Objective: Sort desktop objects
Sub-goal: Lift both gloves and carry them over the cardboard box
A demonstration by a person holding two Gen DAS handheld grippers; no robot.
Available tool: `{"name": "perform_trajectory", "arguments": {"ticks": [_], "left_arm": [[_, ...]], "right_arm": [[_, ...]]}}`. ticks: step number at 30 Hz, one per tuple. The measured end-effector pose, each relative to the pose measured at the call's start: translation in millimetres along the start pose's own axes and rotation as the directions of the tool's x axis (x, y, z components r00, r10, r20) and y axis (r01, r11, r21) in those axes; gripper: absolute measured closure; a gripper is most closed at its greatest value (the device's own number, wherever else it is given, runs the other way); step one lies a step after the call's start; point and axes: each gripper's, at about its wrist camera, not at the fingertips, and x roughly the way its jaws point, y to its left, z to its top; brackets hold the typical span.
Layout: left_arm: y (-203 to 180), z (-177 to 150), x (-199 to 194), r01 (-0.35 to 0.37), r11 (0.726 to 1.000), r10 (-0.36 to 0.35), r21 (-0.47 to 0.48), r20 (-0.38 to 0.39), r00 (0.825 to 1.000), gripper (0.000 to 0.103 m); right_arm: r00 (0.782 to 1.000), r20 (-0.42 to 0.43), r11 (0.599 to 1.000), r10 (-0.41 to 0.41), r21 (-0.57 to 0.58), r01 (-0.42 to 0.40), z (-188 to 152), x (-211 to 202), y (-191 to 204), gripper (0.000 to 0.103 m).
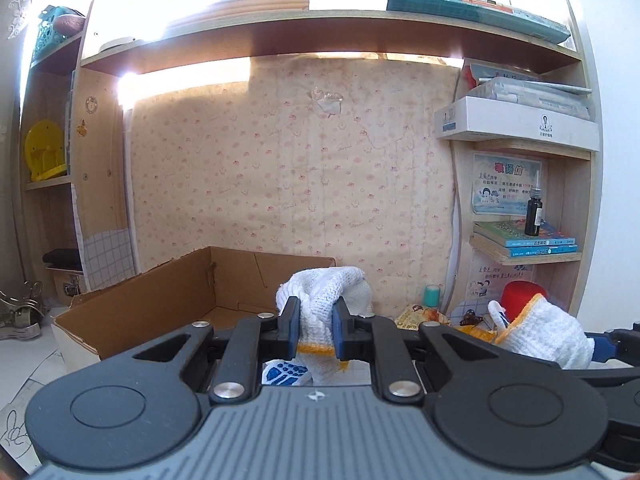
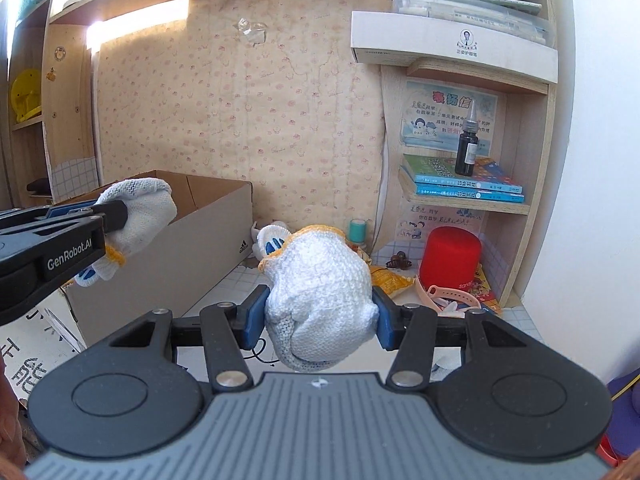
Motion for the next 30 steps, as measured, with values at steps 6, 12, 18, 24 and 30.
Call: {"name": "perform_trajectory", "arguments": {"ticks": [6,12,18,24,30], "left_arm": [[10,10,-11,-0.019,1.0,0.019,-0.003,0.03,0.999,0.087],[25,18,-16,-0.047,0.999,0.048,-0.009,0.052,0.997,0.087],[40,21,-16,-0.07,0.997,0.072,-0.025,0.055,0.996,0.087],[54,21,-11,-0.09,0.995,0.092,-0.032,0.047,0.995,0.087],[68,20,-4,-0.111,0.993,0.113,-0.037,0.032,0.993,0.087]], "right_arm": [[1.0,0.024,1.0,0.011,-0.019,-0.011,10,-8,12,0.051],[0.998,0.041,0.998,0.04,-0.042,-0.038,21,-10,28,0.051],[0.997,0.045,0.996,0.068,-0.063,-0.065,29,-7,43,0.051],[0.995,0.041,0.993,0.087,-0.082,-0.084,34,-2,59,0.051],[0.994,0.04,0.99,0.105,-0.096,-0.101,39,4,72,0.051]]}}
